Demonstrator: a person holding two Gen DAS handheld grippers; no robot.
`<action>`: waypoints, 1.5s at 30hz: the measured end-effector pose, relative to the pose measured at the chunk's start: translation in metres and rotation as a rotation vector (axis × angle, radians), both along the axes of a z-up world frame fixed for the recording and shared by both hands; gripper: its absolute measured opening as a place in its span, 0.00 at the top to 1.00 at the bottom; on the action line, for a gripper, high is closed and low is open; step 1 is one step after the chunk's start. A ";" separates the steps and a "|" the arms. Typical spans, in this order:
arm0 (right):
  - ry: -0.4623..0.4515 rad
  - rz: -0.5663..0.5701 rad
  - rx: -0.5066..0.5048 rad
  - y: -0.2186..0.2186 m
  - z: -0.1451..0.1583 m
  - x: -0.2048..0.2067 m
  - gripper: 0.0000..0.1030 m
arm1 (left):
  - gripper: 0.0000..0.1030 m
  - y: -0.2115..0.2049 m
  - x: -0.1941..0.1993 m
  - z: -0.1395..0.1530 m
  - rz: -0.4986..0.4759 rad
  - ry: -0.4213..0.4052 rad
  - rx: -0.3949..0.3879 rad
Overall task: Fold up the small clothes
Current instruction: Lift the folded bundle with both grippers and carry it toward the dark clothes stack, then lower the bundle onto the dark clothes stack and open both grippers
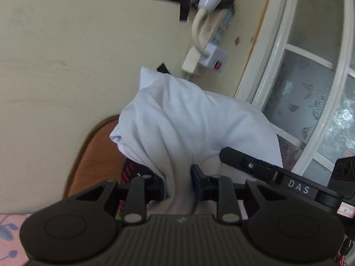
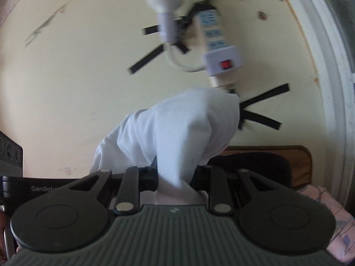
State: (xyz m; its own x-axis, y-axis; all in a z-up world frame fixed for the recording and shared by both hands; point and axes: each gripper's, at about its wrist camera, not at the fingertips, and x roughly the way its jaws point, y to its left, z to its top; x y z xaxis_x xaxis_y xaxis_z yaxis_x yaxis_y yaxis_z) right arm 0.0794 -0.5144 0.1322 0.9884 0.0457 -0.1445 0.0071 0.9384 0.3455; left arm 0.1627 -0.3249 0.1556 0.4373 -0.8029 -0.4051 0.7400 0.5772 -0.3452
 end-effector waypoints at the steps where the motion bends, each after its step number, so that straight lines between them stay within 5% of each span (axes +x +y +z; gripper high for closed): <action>1: 0.026 -0.022 0.026 -0.020 -0.006 0.011 0.72 | 0.77 -0.020 0.017 -0.012 0.006 0.054 0.020; 5: 0.220 -0.090 0.171 -0.084 -0.064 0.068 0.68 | 0.66 -0.068 0.060 -0.067 0.058 0.172 0.133; 7: 0.205 -0.074 0.233 -0.098 -0.085 0.077 0.68 | 0.64 -0.071 0.062 -0.080 0.062 0.155 0.118; 11: 0.196 -0.120 0.102 -0.076 -0.081 0.080 0.64 | 0.61 -0.072 0.037 -0.071 0.088 0.062 0.201; 14: 0.175 -0.139 0.051 -0.060 -0.069 0.056 0.44 | 0.54 -0.052 0.000 -0.061 0.119 -0.059 0.235; 16: 0.090 -0.229 0.028 -0.053 -0.060 0.017 0.14 | 0.49 -0.026 -0.033 -0.061 0.137 -0.139 0.231; 19: 0.020 -0.329 0.043 -0.033 -0.062 -0.040 0.14 | 0.47 0.010 -0.077 -0.076 0.166 -0.162 0.237; 26: 0.169 -0.355 0.233 0.030 -0.125 -0.123 0.14 | 0.46 0.081 -0.148 -0.132 0.255 -0.103 0.322; 32: 0.265 -0.369 0.209 0.078 -0.151 -0.152 0.14 | 0.46 0.126 -0.177 -0.151 0.341 -0.088 0.343; 40: 0.258 -0.393 0.150 0.110 -0.154 -0.174 0.14 | 0.37 0.133 -0.198 -0.148 0.366 -0.204 0.340; 45: 0.246 -0.402 0.197 0.103 -0.157 -0.178 0.14 | 0.33 0.133 -0.201 -0.147 0.360 -0.225 0.332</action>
State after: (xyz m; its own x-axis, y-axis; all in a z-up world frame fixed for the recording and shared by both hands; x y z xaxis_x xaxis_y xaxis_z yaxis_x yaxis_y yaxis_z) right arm -0.0981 -0.4112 -0.0252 0.8713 -0.2816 -0.4018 0.4576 0.7620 0.4582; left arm -0.0385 -0.1918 0.0085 0.7665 -0.4312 -0.4759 0.5101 0.8590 0.0433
